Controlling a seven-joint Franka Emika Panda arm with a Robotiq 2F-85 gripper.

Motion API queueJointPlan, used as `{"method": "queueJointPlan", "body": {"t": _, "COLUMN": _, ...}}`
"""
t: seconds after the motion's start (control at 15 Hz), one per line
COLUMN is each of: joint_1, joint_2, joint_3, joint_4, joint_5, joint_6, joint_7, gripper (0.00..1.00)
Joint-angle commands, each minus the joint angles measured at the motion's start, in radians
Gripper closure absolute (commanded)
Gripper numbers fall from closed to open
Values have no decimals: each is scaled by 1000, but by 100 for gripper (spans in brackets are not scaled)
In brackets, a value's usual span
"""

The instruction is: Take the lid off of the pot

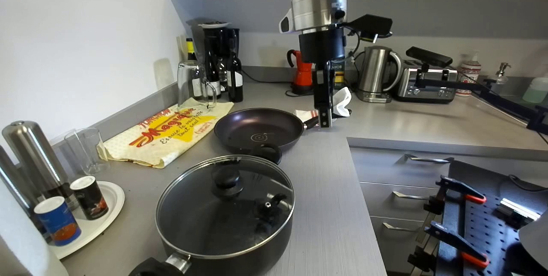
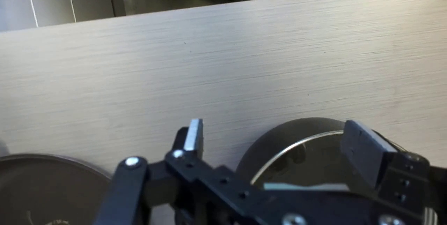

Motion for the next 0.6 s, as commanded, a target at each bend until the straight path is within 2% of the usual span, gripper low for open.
{"method": "queueJointPlan", "body": {"t": 0.0, "joint_1": 44, "joint_2": 48, "joint_3": 44, "joint_4": 42, "joint_5": -3, "joint_6": 53, "joint_7": -39, "gripper": 0}}
{"method": "queueJointPlan", "body": {"t": 0.27, "joint_1": 88, "joint_2": 106, "joint_3": 91, "joint_4": 82, "joint_5": -42, "joint_6": 147, "joint_7": -61, "gripper": 0}}
{"method": "queueJointPlan", "body": {"t": 0.53, "joint_1": 108, "joint_2": 194, "joint_3": 109, "joint_4": 138, "joint_5": -90, "joint_6": 240, "joint_7": -92, "gripper": 0}}
